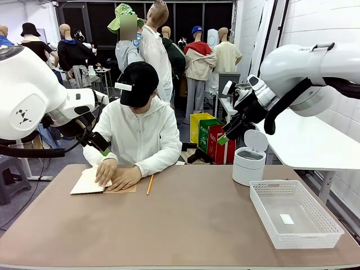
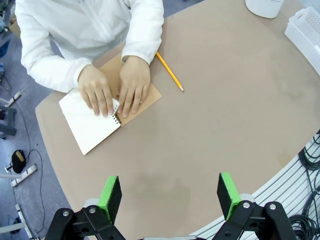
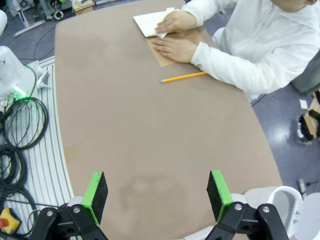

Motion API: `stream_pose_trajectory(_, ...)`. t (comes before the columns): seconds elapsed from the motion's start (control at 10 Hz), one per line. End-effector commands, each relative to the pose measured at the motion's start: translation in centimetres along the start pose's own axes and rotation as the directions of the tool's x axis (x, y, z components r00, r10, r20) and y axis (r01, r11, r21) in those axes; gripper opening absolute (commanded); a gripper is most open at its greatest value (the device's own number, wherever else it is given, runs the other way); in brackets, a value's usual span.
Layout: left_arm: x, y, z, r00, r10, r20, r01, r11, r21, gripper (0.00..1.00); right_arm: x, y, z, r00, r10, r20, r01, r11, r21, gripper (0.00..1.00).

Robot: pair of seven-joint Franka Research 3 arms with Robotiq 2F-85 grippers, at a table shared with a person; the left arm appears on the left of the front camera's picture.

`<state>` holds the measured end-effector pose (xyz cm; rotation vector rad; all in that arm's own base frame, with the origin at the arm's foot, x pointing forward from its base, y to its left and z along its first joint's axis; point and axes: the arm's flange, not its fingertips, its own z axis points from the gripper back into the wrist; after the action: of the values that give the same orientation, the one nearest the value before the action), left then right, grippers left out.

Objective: Sort the paper based on its condition.
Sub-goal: If a person hands you a paper, place it in the Organizing basket , and if it's crumpled, put it in the Trash can.

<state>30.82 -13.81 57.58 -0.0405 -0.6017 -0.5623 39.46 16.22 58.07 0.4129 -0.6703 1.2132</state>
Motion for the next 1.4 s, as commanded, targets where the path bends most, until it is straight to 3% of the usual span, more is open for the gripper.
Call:
stream_pose_trajectory(0.0,-0.07,0.07,0.01,1.000,0.001,0.000,-0.001,1.000,-0.001,1.00,-0.02,0.01,0.03,1.000,0.000,-0.001,0.000,1.000,-0.002,1.00)
stream_pose_trajectory(1.3,-0.07,0.07,0.01,1.000,0.001,0.000,-0.001,1.000,-0.001,1.00,-0.02,0.01,0.03,1.000,0.000,-0.001,0.000,1.000,-0.002,1.00)
